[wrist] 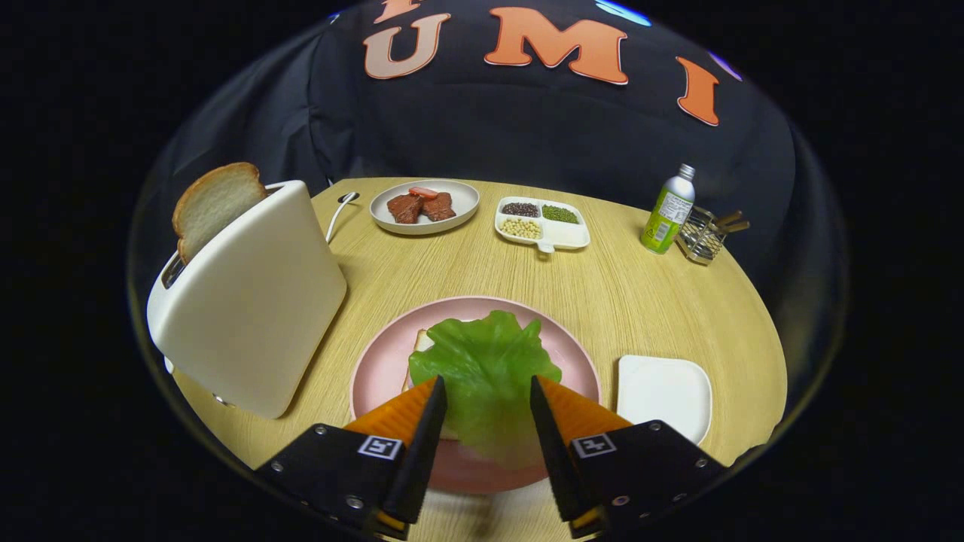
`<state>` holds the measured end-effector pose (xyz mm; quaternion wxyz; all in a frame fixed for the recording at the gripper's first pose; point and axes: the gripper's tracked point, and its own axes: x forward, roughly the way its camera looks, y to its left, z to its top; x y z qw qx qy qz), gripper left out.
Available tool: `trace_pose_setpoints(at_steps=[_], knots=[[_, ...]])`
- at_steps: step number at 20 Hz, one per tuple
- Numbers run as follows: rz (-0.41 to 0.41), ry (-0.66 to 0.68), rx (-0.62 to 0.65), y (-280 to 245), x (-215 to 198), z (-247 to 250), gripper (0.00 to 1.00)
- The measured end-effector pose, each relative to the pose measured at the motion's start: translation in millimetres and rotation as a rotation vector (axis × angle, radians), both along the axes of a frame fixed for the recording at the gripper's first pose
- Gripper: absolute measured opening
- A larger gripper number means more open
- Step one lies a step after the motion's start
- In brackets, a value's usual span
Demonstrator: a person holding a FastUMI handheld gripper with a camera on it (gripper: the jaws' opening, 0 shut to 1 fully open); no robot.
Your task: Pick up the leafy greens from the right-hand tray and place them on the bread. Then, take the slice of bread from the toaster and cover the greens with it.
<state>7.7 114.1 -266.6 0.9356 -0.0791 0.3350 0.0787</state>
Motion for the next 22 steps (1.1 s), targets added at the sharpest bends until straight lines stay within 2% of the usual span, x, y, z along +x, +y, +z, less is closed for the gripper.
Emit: trace_pose_setpoints(at_steps=[2,4,5,12,22], knots=[[-0.014,-0.010,0.005,0,0,5,0.83],[-0.033,-0.024,0.013,-1,2,15,0.95],[-0.042,-0.033,0.019,0,3,20,0.98],[-0.077,-0.148,0.051,19,20,87,0.98],[-0.004,-0.255,0.088,100,28,161,0.98]])
